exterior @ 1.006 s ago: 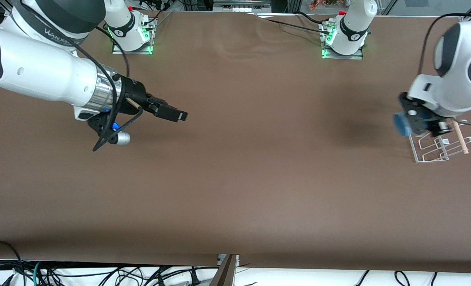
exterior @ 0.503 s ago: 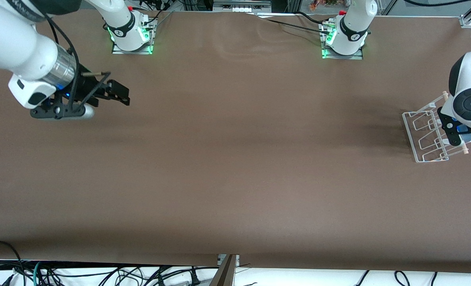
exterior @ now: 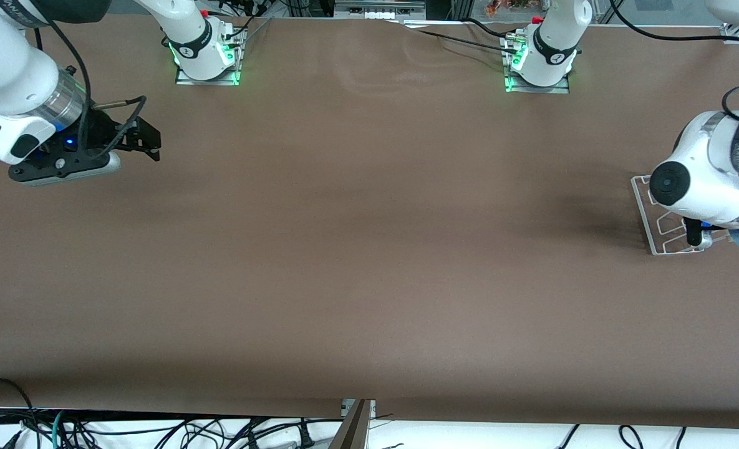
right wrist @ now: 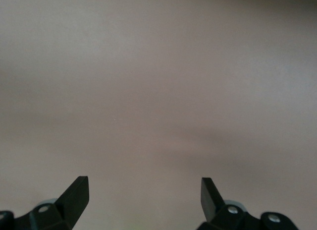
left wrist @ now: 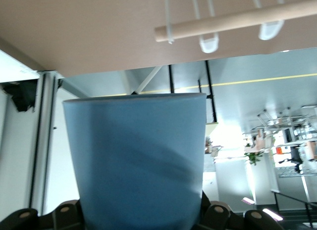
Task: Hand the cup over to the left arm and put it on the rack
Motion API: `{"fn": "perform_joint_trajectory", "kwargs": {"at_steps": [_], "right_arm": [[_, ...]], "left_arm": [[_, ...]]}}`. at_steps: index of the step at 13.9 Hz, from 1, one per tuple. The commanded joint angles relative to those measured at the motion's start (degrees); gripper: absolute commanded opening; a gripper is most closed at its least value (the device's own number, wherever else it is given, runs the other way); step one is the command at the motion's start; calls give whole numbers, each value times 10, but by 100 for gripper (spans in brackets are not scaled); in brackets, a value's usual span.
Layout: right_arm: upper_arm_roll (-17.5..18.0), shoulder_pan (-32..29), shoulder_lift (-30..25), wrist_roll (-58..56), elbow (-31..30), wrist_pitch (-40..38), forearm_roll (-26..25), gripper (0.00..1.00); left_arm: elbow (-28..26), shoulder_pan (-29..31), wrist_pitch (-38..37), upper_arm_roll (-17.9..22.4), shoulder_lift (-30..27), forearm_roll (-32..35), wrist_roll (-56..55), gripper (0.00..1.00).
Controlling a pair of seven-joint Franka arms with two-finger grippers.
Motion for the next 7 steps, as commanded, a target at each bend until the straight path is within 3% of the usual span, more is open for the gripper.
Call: {"fn": "perform_joint_trajectory", "kwargs": {"at_steps": [1,4,7], "right_arm": [[4,-23,-41,-24,-45,20,-6,100],[3,-43,-50,-23,-48,16,11,100],[-24,-43,-45,-25,-48,4,18,100]], "left_arm": [[-30,1,9,1,4,60,-65,0],[-60,3,23,1,1,76,-113,0],[-93,2,22,2,-6,119,-170,0]]}}
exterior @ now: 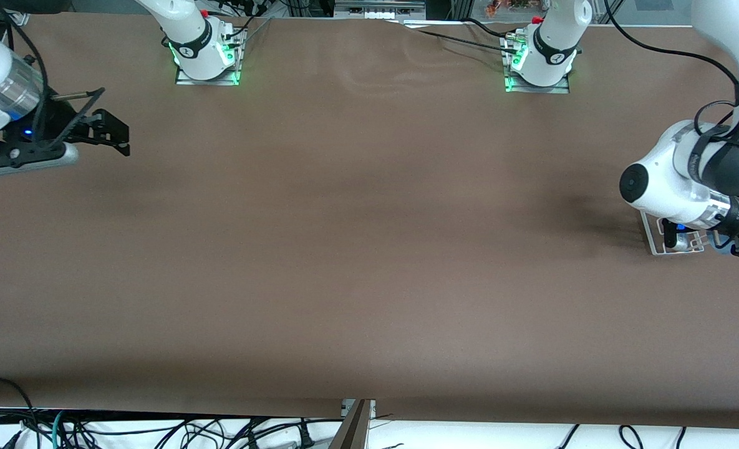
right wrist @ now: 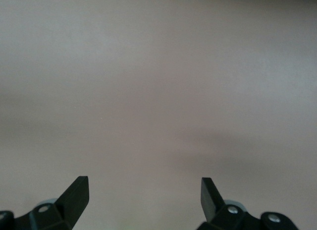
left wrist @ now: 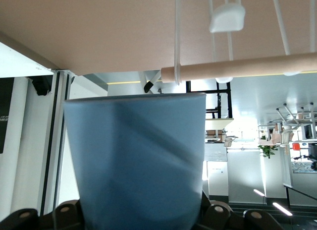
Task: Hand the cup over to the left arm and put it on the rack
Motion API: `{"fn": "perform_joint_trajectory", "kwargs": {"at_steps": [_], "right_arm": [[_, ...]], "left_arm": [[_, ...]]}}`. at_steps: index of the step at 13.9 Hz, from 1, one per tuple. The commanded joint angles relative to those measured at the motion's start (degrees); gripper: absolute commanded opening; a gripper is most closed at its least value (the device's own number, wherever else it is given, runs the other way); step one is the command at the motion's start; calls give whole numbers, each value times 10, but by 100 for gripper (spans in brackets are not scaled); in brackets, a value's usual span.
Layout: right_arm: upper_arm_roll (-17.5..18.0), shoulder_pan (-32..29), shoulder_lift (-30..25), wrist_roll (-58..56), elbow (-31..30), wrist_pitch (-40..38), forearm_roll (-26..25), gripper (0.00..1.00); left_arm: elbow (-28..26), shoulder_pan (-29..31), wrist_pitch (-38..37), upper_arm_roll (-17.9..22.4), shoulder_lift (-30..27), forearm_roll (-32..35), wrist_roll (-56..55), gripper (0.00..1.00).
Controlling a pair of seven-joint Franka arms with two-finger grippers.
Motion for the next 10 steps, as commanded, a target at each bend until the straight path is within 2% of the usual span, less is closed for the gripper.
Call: {"fn": "perform_joint_trajectory", "kwargs": {"at_steps": [1,4,7,10], "right_arm": [[-15,-7,-12,-19,-16,-5,12,100],[-29,-7,-12,-19,-11,-10,14,100],[-26,-2,-14,-11,-1,-22,14,100],[-29,-3,-12,-19,2,-35,14,100]], "left_arm": [[-27,1,6,1,-16,28,-37,0],[-33,-2,5,1,-8,29,-51,0],[-55,-3,3,1,-6,68,-82,0],[-62,-3,3,1,-4,74,-92,0]]}}
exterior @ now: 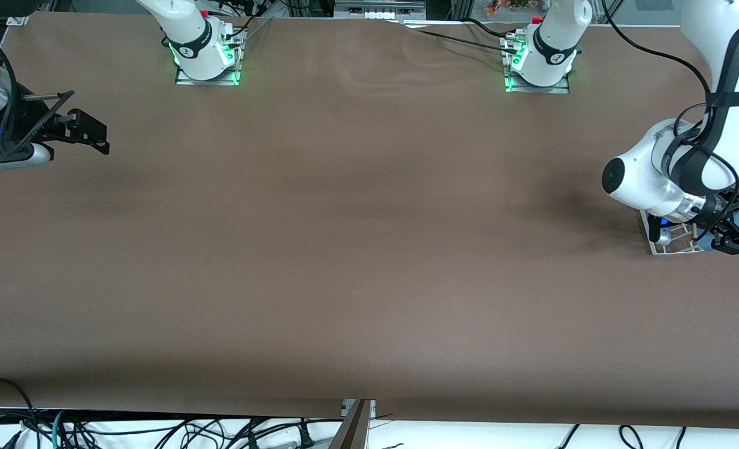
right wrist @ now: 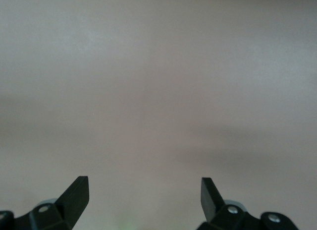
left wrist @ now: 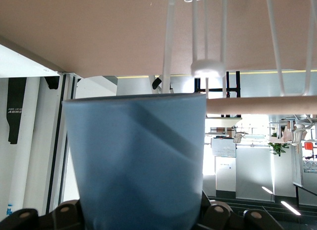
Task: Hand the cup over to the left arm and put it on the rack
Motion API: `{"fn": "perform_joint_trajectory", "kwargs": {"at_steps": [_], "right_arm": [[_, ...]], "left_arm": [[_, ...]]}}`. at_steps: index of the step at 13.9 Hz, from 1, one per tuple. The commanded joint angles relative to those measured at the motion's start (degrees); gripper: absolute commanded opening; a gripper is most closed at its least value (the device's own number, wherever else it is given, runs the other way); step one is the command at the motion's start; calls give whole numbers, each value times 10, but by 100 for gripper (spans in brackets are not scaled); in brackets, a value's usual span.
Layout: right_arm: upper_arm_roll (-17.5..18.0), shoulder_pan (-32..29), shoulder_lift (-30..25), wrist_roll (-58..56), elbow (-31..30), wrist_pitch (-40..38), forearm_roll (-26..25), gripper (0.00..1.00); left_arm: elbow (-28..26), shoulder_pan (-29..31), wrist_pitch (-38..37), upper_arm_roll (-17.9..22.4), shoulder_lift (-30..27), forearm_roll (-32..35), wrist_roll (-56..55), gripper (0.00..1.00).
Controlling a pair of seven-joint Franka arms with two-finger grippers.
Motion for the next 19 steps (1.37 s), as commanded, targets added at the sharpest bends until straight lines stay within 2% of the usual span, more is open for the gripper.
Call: {"fn": "perform_joint_trajectory", "kwargs": {"at_steps": [1,5,10,14,18,19], "right_arm": [[-2,-3,-8,-13,4,-16,6,100],[-28,-6,-4,-8,16,-10,18,100],[-24,1,3,-3,18,7,-3,100],[-25,-19,6,-3,18,11,3,100],[16,-75,9,-5,17,21,11,100],[16,-78,10,-9,18,17,19,100]], "left_arm": [[-10,-2,2,2,0,23,-22,0],[-21,0,2,3,11,41,-51,0],[-34,6,5,8,13,49,-69,0],[-36,8,6,14,29,66,-100,0],[-34,8,6,14,41,66,-106,0],[-32,8,6,14,45,66,-111,0]]}}
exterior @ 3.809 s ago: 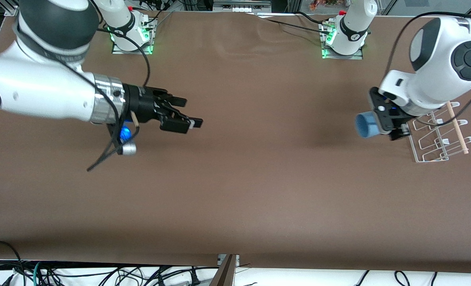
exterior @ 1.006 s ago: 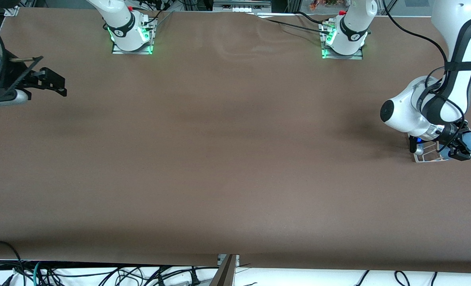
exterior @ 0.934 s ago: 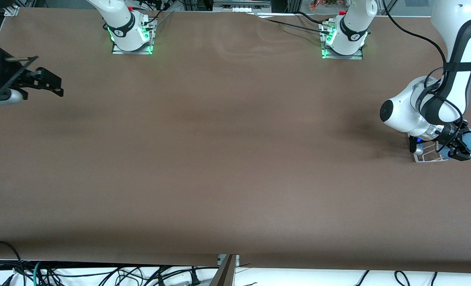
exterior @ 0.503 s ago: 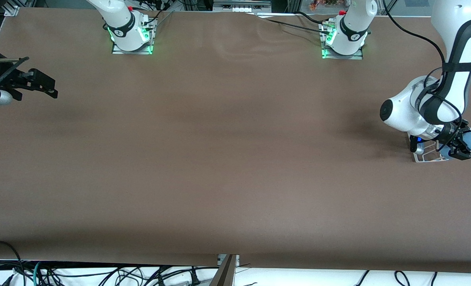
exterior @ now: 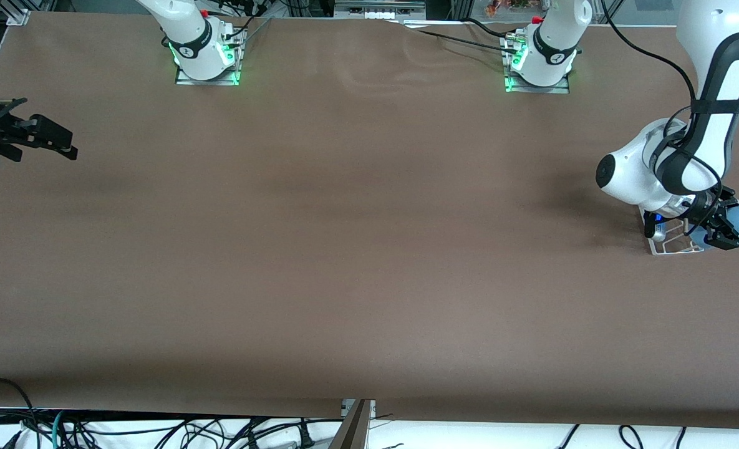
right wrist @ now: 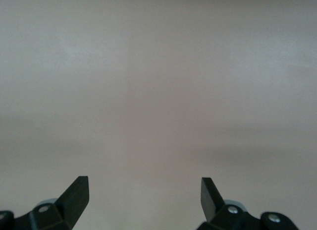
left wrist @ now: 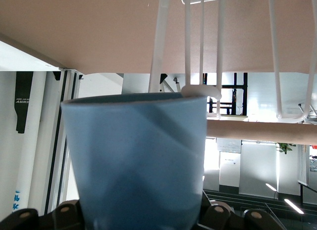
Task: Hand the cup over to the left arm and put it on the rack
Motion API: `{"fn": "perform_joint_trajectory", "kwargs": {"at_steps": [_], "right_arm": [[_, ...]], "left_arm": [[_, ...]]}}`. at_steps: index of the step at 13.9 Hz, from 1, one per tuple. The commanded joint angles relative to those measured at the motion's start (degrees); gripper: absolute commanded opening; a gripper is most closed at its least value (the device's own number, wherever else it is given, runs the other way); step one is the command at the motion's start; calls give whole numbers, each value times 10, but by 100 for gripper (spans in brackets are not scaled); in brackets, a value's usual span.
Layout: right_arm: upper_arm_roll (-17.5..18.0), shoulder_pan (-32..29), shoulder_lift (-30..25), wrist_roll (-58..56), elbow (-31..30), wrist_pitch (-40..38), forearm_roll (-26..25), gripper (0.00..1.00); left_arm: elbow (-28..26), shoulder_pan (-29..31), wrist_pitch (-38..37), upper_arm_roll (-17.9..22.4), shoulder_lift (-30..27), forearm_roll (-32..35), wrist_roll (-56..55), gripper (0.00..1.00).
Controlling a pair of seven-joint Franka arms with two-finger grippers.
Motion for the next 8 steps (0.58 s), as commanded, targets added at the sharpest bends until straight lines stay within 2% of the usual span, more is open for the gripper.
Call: {"fn": "perform_joint_trajectory", "kwargs": {"at_steps": [1,6,8], "right_arm": [[25,-26,4,-6,7,3,11,100],[25,-27,2,-14,7,-6,13,100],[27,-26,-2,-14,7,-17,12,100]], "left_arm": [[-4,7,10,4,35,14,-41,0],[-1,7,8,4,25,13,-22,0],[2,7,7,3,7,10,23,0]]}}
